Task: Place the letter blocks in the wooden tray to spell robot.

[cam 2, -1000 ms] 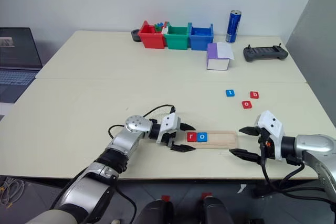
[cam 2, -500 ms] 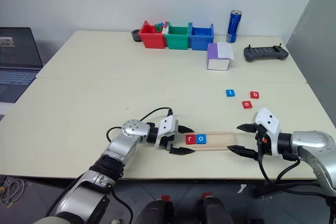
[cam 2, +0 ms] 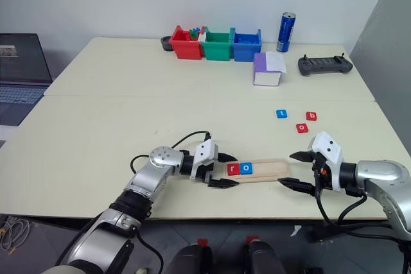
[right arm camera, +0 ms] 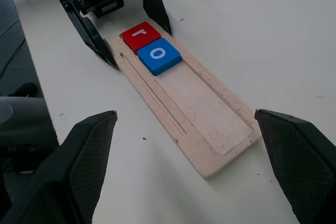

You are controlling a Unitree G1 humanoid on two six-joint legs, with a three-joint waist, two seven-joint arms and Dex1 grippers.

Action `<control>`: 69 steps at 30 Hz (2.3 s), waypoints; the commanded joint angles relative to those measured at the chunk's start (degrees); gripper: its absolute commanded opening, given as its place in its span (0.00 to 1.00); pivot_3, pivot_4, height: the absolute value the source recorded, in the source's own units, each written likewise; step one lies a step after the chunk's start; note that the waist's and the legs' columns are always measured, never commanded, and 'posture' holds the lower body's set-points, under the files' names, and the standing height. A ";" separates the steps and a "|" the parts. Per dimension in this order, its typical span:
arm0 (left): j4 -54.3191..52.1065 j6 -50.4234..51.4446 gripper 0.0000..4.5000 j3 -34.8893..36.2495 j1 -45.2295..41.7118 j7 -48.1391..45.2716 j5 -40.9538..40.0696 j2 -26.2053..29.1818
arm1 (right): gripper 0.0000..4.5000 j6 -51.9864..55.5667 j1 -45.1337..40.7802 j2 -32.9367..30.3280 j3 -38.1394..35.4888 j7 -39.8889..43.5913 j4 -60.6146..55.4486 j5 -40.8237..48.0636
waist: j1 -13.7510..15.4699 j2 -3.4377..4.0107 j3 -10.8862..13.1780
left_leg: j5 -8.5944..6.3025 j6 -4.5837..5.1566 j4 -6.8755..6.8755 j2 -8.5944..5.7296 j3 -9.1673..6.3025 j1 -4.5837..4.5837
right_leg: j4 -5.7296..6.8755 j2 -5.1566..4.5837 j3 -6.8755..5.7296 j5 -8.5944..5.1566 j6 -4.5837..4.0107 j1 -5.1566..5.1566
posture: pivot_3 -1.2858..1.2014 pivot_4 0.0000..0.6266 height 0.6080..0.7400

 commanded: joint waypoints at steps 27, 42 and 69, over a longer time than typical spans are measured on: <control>-18.17 6.67 1.00 13.48 5.88 -4.77 -12.79 19.40 | 1.00 -4.16 -16.19 7.21 15.37 2.44 6.04 -5.24 | -0.19 0.00 0.00 | 0.00 -0.01 -0.03 0.11 0.00 0.06 | 0.06 0.06 0.03 -0.01 -0.01 -0.02 | 0.52 0.24 1.00; -36.20 15.79 1.00 18.76 18.58 -4.75 -20.43 29.79 | 0.03 -13.33 -22.77 10.13 22.24 12.26 19.44 -11.85 | 0.04 0.01 0.01 | 0.00 -0.01 -0.03 0.08 0.09 0.10 | 0.12 -0.02 0.07 -0.03 -0.06 -0.03 | 0.52 0.24 1.00; -35.03 14.81 1.00 16.90 17.09 -2.73 -19.56 27.90 | 1.00 -11.73 -31.79 13.73 9.09 1.72 36.65 -12.76 | -0.08 0.02 0.01 | 0.00 -0.01 -0.04 0.07 0.19 0.09 | 0.15 -0.03 0.16 -0.04 -0.09 -0.06 | 0.52 0.24 1.00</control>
